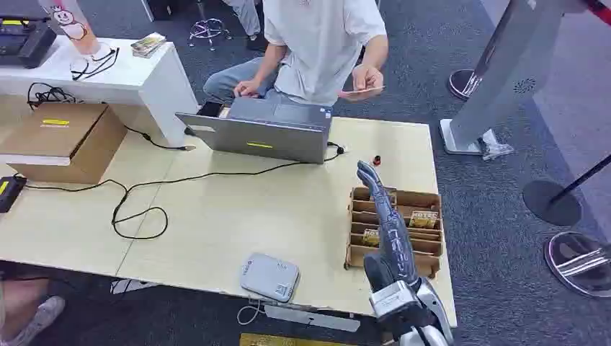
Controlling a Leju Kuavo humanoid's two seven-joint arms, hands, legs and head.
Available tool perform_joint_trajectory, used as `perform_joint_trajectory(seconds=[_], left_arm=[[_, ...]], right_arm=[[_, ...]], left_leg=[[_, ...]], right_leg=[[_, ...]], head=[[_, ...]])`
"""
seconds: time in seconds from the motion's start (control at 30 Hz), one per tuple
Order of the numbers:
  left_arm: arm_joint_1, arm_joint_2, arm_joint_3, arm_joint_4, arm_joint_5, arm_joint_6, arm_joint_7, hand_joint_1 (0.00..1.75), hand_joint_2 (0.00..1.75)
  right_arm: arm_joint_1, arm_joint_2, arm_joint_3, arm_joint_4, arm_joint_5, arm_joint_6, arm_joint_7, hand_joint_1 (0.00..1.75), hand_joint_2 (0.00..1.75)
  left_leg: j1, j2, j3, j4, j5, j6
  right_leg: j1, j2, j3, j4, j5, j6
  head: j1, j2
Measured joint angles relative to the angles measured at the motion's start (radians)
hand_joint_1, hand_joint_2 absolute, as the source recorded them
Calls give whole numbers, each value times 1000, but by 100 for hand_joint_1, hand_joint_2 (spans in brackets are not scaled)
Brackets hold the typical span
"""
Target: Pass the card to the sensor for recognition and then transmit it.
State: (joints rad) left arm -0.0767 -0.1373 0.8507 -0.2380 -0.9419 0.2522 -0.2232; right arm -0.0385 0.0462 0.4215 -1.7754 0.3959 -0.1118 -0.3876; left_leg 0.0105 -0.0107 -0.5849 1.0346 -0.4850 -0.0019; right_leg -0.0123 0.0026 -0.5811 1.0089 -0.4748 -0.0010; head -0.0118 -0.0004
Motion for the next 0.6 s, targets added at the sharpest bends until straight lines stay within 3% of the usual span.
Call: perform_joint_trajectory(seconds=[0.6], left_arm=[[6, -3, 2, 0, 5, 0, -11, 0, 0]], right_arm=[[-13, 6, 0, 0, 36, -11, 4, 0, 0]], left_leg=[[0, 0, 0, 0, 0, 0]], right_leg=[[0, 0, 0, 0, 0, 0]], head=[[0, 0]])
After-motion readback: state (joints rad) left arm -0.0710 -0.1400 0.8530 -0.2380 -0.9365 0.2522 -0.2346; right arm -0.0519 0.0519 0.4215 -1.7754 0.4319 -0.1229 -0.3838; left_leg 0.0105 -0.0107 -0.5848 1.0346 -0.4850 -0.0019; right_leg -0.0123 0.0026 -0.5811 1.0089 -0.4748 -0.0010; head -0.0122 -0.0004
